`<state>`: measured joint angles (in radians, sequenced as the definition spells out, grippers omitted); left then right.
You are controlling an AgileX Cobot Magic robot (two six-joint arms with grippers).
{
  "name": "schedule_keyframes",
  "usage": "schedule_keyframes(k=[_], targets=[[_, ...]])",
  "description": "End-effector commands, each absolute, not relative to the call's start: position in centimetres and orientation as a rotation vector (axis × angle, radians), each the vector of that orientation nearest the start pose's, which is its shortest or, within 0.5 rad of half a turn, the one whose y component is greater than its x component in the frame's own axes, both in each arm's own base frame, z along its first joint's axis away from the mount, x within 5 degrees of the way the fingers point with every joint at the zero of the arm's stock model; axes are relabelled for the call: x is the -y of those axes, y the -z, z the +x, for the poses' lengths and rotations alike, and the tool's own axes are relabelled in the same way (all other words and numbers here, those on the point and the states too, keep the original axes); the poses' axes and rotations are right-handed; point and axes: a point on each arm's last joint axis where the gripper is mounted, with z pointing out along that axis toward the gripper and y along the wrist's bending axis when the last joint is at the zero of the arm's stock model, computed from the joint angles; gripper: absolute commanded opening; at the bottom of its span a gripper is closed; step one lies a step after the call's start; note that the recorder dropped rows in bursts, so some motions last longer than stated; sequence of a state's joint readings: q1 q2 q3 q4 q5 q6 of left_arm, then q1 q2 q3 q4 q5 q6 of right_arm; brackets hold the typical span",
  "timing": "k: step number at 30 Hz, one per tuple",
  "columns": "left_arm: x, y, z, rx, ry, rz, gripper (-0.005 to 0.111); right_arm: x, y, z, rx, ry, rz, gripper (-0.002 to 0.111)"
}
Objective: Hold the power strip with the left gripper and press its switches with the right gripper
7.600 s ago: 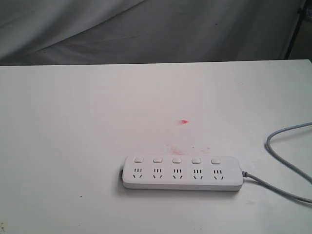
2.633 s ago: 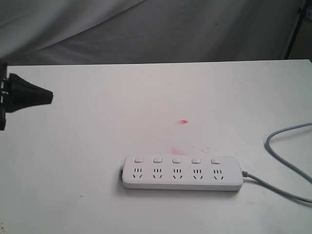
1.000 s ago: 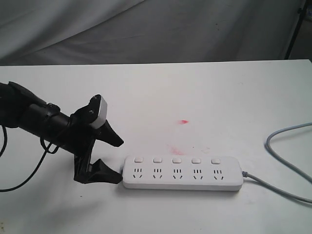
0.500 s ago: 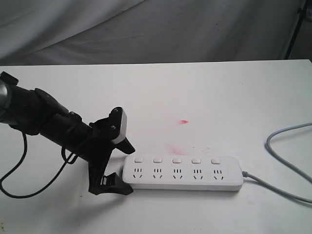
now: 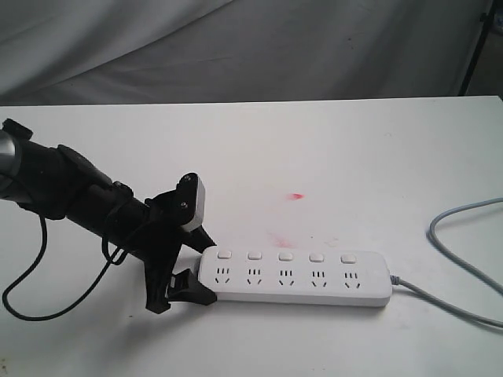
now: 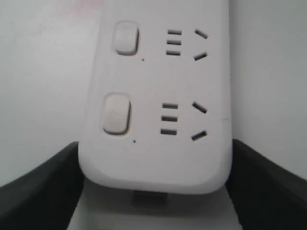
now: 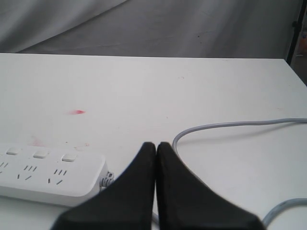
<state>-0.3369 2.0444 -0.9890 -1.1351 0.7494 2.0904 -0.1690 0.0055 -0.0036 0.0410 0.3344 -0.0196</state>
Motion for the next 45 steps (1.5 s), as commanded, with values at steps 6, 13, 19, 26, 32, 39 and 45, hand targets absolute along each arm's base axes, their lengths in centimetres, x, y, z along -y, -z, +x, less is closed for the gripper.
schedule_keyframes(k=[6,13,19,26,32,39,45], targets=[[16.66,-9.29,30.57,-1.908,0.683,1.757,0.031,0.8,-18.31,5.31,-1.81,0.096,0.164,0.0],[16.61,-9.25,30.65,-1.912,0.668,1.755,0.012,0.8,-18.31,5.31,-1.81,0.096,0.164,0.0],[16.61,-9.25,30.65,-1.912,0.668,1.755,0.0,0.8,-18.31,5.31,-1.81,0.096,0.164,0.0],[16.61,-9.25,30.65,-1.912,0.668,1.755,0.0,0.8,-18.31,5.31,-1.81,0.096,0.164,0.0],[16.61,-9.25,30.65,-1.912,0.668,1.755,0.0,0.8,-18.31,5.31,-1.81,0.096,0.164,0.0],[16.61,-9.25,30.65,-1.912,0.668,1.755,0.0,0.8,-18.31,5.31,-1.81,0.096,0.164,0.0],[16.61,-9.25,30.65,-1.912,0.668,1.755,0.0,0.8,-18.31,5.31,-1.81,0.096,0.164,0.0]])
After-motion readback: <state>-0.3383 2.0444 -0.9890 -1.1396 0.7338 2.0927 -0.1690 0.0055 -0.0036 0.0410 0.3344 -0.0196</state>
